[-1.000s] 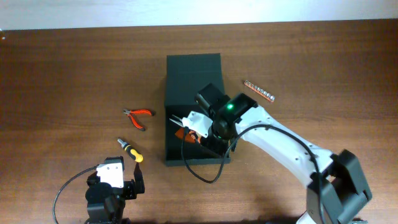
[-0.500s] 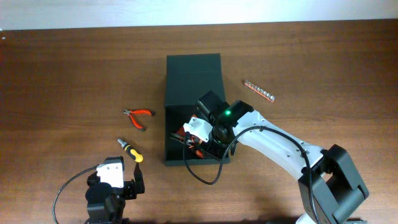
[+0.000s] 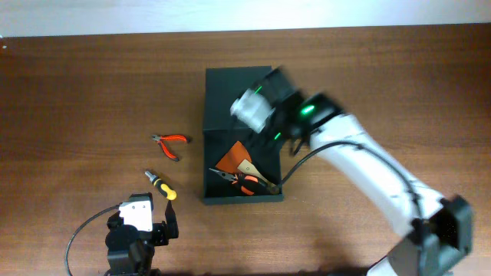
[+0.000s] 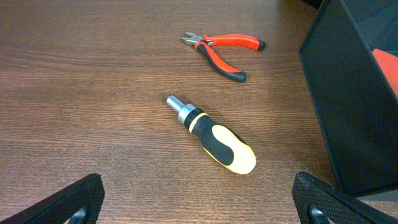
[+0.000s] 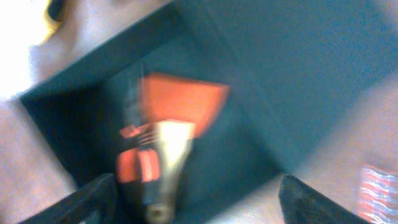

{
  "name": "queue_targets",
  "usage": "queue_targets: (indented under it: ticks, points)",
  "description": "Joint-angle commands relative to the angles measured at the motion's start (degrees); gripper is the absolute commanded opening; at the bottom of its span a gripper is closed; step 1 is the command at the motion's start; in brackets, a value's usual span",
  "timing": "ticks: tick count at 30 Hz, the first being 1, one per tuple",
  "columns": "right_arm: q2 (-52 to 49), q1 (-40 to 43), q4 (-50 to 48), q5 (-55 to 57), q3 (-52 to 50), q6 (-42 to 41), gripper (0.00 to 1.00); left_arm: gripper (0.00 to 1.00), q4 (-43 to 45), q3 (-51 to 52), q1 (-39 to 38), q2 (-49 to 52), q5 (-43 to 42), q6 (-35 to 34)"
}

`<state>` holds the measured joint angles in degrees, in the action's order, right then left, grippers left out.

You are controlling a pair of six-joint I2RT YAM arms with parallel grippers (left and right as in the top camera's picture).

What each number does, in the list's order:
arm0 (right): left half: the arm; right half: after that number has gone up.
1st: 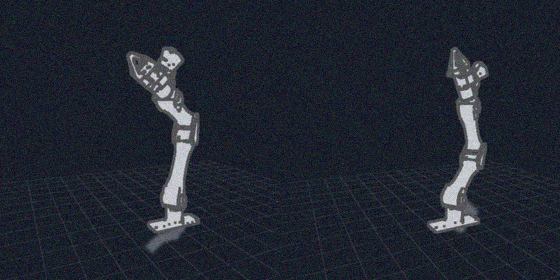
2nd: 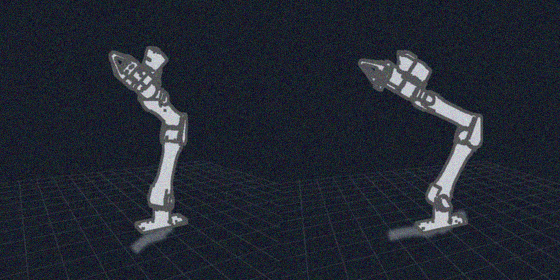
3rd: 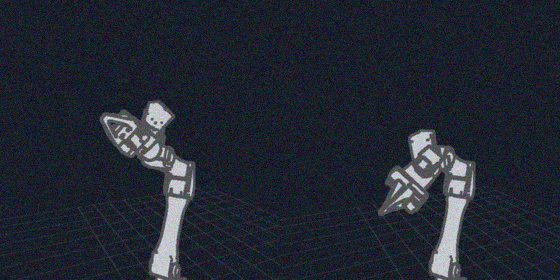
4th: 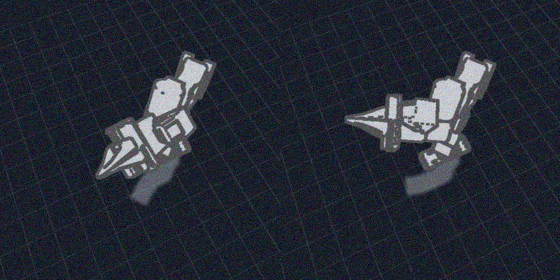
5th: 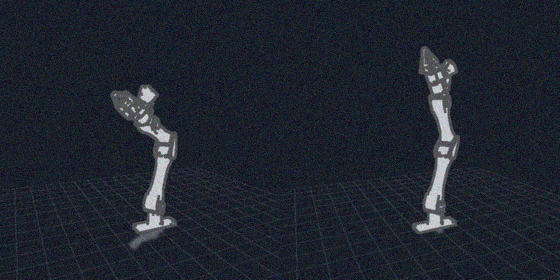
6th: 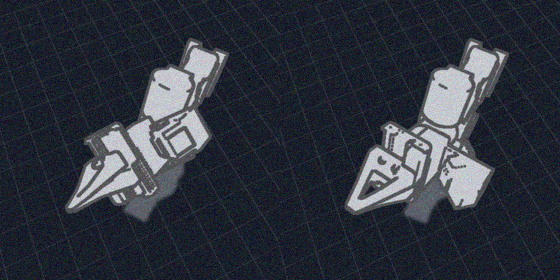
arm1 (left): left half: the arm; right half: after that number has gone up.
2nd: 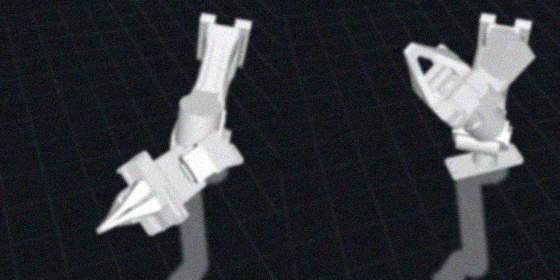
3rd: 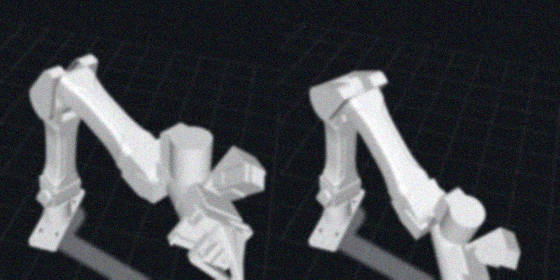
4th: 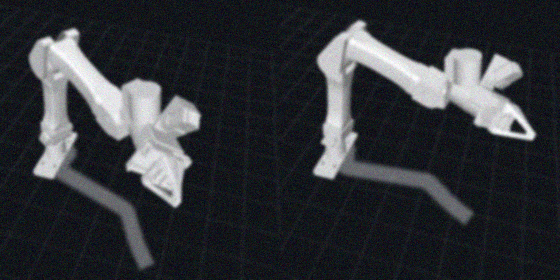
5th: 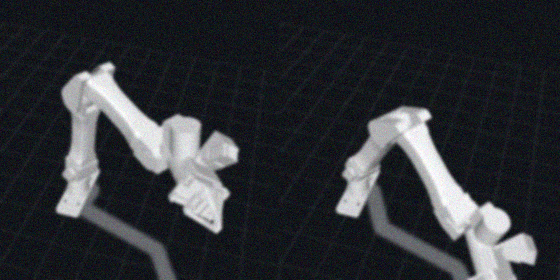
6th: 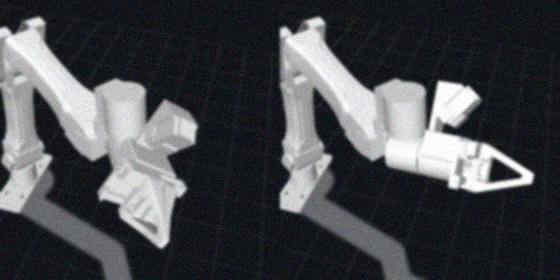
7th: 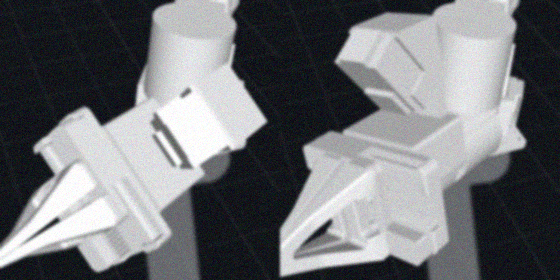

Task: Pack container
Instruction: 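Carry the pliers with the right gripper and release into the box, then move the right gripper to the orange socket strip and grasp it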

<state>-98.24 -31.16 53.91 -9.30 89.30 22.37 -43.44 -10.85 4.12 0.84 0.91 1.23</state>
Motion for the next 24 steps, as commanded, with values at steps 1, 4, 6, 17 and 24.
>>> queue_targets:
  ticks: [1, 4, 6, 17, 24]
  points:
    - [1.88, 9.29, 0.74, 3.63, 2.97, 1.53, 0.87, 0.99, 0.15, 0.31, 0.28, -0.5, 0.17, -0.37]
    - [1.22, 16.24, 0.7, 0.81, 2.97, 5.35, 0.87, 0.99, 0.13, 0.31, 0.28, -0.5, 0.17, -0.37]
    - [0.09, 20.41, 0.2, 0.96, 2.99, 7.54, 0.88, 0.99, 0.13, 0.31, 0.28, -0.5, 0.17, -0.37]
    - [-11.89, 28.5, -1.84, 0.17, 7.74, 10.45, 0.89, 0.99, 0.13, 0.31, 0.28, -0.5, 0.17, -0.37]
    - [-21.38, 28.57, 0.7, 1.38, 11.67, 11.3, 0.89, 0.99, 0.15, 0.31, 0.28, -0.5, 0.17, -0.37]
